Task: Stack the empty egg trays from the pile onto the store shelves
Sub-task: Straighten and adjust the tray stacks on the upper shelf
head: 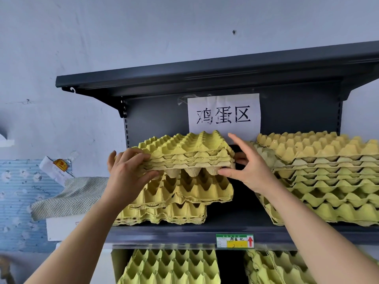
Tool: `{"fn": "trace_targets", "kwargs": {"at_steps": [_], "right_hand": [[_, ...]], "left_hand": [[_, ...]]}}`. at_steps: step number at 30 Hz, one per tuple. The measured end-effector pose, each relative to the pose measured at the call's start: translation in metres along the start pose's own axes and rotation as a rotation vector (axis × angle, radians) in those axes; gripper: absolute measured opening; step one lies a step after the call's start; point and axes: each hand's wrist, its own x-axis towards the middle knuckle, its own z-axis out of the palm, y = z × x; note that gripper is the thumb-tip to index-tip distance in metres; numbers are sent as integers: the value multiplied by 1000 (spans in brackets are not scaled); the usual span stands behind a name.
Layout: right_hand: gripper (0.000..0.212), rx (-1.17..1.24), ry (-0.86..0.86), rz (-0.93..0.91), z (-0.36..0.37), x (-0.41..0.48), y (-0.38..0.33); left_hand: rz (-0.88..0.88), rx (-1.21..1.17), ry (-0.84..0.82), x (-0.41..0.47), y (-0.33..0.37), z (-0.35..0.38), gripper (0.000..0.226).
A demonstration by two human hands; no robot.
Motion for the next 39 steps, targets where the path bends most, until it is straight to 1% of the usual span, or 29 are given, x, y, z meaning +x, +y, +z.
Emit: {"fn": "trace_targets", "kwargs": {"at_steps": [3,6,8,10,12,14,16,17,19,22,26,28,31,34,37,39], "right_hand": [[89,-113,-85,-54,1,3,-8],[85,-160,-62,-71,8,0,-14],[84,-236,-50,-86,16,-1,-18],[86,-285,-77,-78,25,-4,-19],[92,-295,-138,-69,33,-9,-18],[95,-283,-214,-84,40,-15,-16],[95,-253,-280,-99,43,-20,-13],[95,-246,-301,-102,43,-22,-11],[93,-241,-316,-92,41,-24,-9],[93,-239,-314,-82,40,-22,-9],[90,-230,-328,-54,37,-19,-4],[89,-228,-313,-22,33,-15,0],[88,-253,-278,-1,28,-6,6],[89,-265,-286,-4,30,7,5],[90,-266,-286,-26,36,22,0],[91,-255,-284,-54,40,34,-5]], "left_hand": [[7,-19,-4,2,-8,-1,47],[-2,-30,-39,3,-18,5,44],[-58,-20,-93,2,-24,8,43],[-148,8,-144,-2,-24,10,45],[-208,99,-148,-8,-20,10,52],[-199,171,-168,-16,-12,13,66],[-144,54,-271,-26,2,15,81],[-100,-23,-322,-31,11,17,83],[-5,-80,-358,-35,27,21,82],[48,-61,-324,-31,41,29,81],[64,-70,-335,-26,41,34,60],[66,-90,-349,-26,37,32,53],[69,-175,-338,-20,31,19,49],[68,-238,-329,-7,23,-3,47],[65,-292,-324,9,19,-27,41],[84,-294,-326,15,16,-38,42]]}}
